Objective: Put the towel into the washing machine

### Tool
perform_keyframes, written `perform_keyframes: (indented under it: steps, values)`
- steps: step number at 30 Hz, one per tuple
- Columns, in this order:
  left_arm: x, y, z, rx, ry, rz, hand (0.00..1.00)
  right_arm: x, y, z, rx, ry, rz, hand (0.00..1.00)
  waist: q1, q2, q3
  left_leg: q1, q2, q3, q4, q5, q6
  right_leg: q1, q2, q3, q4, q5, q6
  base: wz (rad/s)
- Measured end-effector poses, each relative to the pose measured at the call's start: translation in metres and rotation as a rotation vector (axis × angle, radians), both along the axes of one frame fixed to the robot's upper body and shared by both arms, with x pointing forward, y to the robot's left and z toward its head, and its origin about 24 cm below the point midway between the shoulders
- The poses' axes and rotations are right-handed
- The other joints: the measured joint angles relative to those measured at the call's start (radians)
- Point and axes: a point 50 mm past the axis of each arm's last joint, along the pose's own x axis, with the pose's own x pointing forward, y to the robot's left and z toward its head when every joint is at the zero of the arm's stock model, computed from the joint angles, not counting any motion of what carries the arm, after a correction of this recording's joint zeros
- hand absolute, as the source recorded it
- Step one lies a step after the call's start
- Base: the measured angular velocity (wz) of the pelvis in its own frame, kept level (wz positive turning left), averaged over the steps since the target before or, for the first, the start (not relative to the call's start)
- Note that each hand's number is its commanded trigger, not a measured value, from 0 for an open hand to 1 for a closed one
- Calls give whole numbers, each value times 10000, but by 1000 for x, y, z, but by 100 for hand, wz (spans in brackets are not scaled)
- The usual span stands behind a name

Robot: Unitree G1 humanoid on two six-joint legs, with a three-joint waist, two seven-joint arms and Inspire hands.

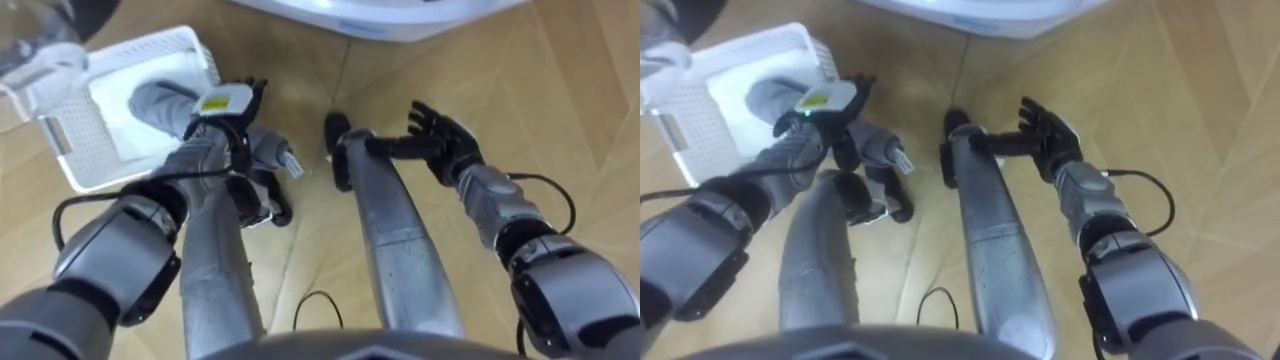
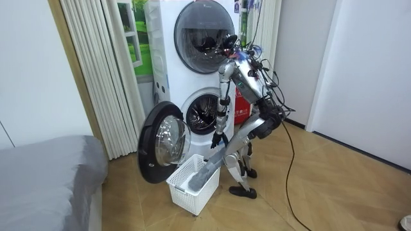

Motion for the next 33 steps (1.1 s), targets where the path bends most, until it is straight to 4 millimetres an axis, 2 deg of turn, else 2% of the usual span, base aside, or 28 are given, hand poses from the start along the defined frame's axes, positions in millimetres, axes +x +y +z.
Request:
perform_keyframes:
  steps: [3, 4, 5, 11, 21, 25, 33]
  values:
    - [2, -5, 3, 304, -189, -438, 3, 2, 2, 3, 165, -172, -35, 0, -100, -4, 3, -347, 23, -44, 125, -14, 22, -307, -55, -80, 114, -26, -18, 7]
    - [2, -5, 2, 397, -172, -538, 33, 4, 3, 4, 200, -240, 2, 0, -181, -5, 3, -427, 24, -48, 131, -19, 26, -375, -92, -123, 125, -38, -25, 8]
    - [1, -5, 2, 457, -163, -598, 100, 5, 4, 5, 231, -294, 10, 0, -228, -5, 3, -495, 20, -51, 132, -21, 28, -440, -133, -170, 125, -43, -31, 4]
    - [5, 0, 6, 730, -261, -744, 100, 7, 1, 8, 469, -381, -132, 0, -242, -6, 4, -804, 16, -74, 130, -27, 37, -723, -313, -421, 123, -89, -109, 1]
    - [5, 9, 5, 1513, 174, -930, 100, 12, -10, 12, 395, -389, -135, 0, -279, -16, 10, -1123, -15, -14, 50, -27, 42, -1070, -368, -412, 121, -127, -105, 0]
    - [10, 11, 10, 1741, 438, -921, 100, 15, -9, 15, 472, -458, -84, 0, -412, -81, 51, -1147, -2, 15, 1, -31, 49, -1113, -371, -412, 62, -126, -102, 0]
    - [7, 16, 5, 2768, 1640, -1221, 100, 23, -6, 22, 298, -585, 171, 0, -514, -100, 50, -975, 20, 161, -520, 19, 101, -944, -338, -411, -511, -7, -19, -5]
